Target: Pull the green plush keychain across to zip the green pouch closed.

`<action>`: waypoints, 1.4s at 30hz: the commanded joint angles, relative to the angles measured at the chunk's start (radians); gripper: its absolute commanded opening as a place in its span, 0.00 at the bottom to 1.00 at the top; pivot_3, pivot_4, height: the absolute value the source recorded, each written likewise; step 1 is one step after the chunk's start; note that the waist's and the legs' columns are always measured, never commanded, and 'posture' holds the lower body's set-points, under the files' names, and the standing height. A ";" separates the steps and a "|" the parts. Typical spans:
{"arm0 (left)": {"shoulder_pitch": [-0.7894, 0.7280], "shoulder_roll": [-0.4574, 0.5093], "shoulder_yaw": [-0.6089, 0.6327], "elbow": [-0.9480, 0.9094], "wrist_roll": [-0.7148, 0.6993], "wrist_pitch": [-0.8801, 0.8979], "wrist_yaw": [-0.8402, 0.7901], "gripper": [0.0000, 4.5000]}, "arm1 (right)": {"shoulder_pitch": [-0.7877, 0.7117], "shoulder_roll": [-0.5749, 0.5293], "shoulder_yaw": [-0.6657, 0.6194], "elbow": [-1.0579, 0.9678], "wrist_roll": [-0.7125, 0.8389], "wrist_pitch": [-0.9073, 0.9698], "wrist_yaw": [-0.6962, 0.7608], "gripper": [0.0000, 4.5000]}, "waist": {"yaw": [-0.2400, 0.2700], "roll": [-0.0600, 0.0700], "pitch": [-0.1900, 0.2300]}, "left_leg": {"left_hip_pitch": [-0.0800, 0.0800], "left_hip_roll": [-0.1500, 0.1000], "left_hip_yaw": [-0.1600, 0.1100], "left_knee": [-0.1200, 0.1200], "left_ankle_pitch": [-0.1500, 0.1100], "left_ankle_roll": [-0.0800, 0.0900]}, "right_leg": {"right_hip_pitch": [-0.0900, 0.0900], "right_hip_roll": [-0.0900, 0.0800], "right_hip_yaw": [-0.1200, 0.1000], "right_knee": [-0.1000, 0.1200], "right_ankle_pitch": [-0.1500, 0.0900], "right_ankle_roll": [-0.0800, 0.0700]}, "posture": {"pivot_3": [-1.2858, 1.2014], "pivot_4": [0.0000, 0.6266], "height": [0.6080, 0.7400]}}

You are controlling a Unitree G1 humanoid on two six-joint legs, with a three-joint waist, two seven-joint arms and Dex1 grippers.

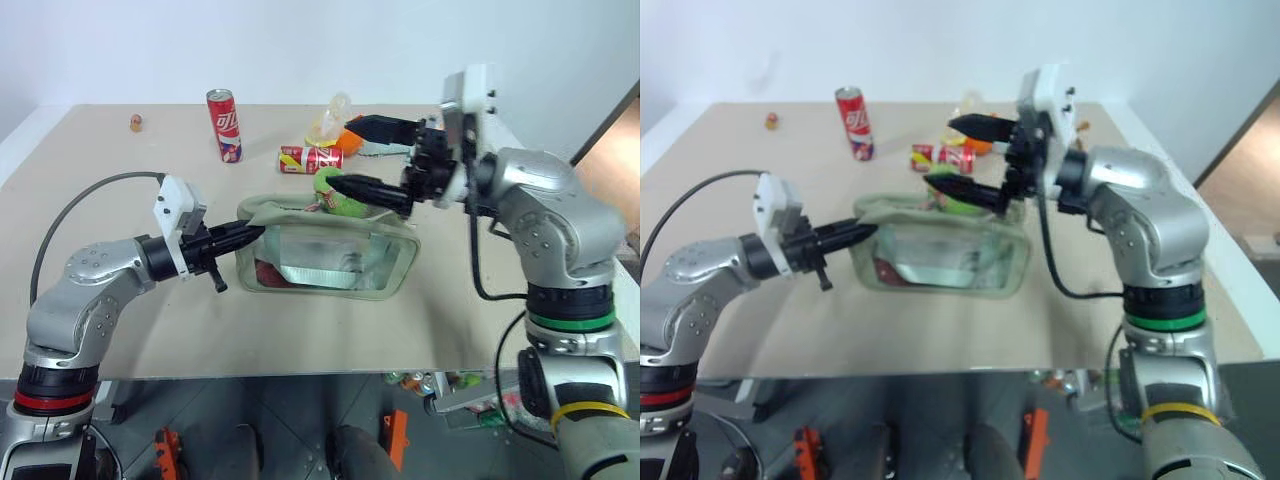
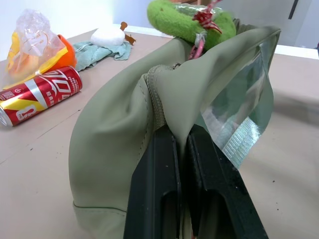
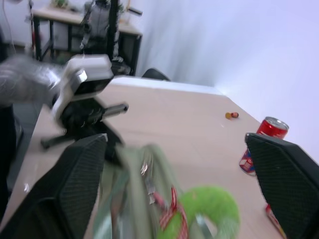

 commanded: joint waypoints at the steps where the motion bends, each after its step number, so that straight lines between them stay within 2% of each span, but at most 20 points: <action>1: -0.020 -0.014 -0.023 -0.025 -0.007 0.005 0.007 0.00 | -0.030 0.005 0.019 0.110 -0.076 -0.031 -0.032 1.00 | 0.005 0.000 0.000 | 0.000 -0.001 0.000 0.000 0.000 0.000 | 0.000 -0.001 0.000 0.000 0.000 0.000 | 0.52 0.24 1.00; 5: -0.023 -0.019 -0.030 -0.028 -0.009 0.008 0.011 0.00 | -0.026 -0.019 0.052 0.214 -0.128 -0.042 0.014 1.00 | 0.009 0.000 0.000 | -0.002 -0.002 0.000 0.000 0.000 0.000 | -0.001 -0.002 0.000 0.000 0.000 -0.001 | 0.52 0.24 1.00; 11: -0.019 -0.022 -0.026 -0.027 -0.003 0.006 0.025 0.00 | -0.018 -0.031 0.065 0.229 -0.131 -0.024 0.086 1.00 | 0.009 0.000 0.000 | -0.003 -0.002 -0.001 0.000 0.000 0.001 | -0.002 -0.002 -0.001 0.000 0.000 -0.001 | 0.52 0.24 1.00; 15: -0.013 -0.020 -0.027 -0.012 0.011 -0.008 0.024 0.00 | -0.023 -0.016 0.047 0.219 -0.117 -0.021 0.096 0.76 | 0.009 0.000 0.000 | -0.003 -0.002 -0.001 0.000 0.000 0.001 | -0.002 -0.002 -0.001 0.000 0.000 -0.001 | 0.52 0.24 1.00; 22: -0.040 -0.031 -0.026 0.021 0.041 -0.018 0.051 0.00 | -0.006 -0.012 0.028 0.198 -0.101 -0.035 0.097 0.22 | 0.009 0.000 0.000 | -0.003 -0.002 -0.001 0.000 0.000 0.000 | -0.002 -0.001 -0.001 0.000 0.000 -0.001 | 0.52 0.24 1.00; 28: -0.070 -0.044 -0.043 0.052 0.063 -0.025 0.062 0.00 | 0.019 -0.020 0.009 0.159 -0.084 -0.050 0.103 0.22 | 0.010 0.000 0.000 | -0.003 -0.002 -0.001 0.000 0.000 0.000 | -0.002 -0.001 -0.002 0.000 0.000 -0.001 | 0.52 0.24 1.00; 35: -0.082 -0.070 -0.045 0.034 0.051 -0.002 0.078 0.00 | 0.041 -0.066 -0.111 0.091 -0.041 -0.096 0.083 0.22 | 0.015 0.000 0.000 | -0.004 -0.002 -0.001 0.000 0.000 0.000 | -0.002 -0.002 -0.002 0.000 0.000 0.000 | 0.52 0.24 1.00; 42: -0.092 -0.078 -0.048 0.037 0.048 0.004 0.068 0.00 | 0.112 -0.086 -0.085 0.042 -0.029 -0.048 0.073 0.22 | 0.017 0.001 0.000 | -0.003 -0.002 -0.001 0.000 0.000 0.000 | -0.002 -0.001 -0.001 0.000 0.000 0.000 | 0.52 0.24 1.00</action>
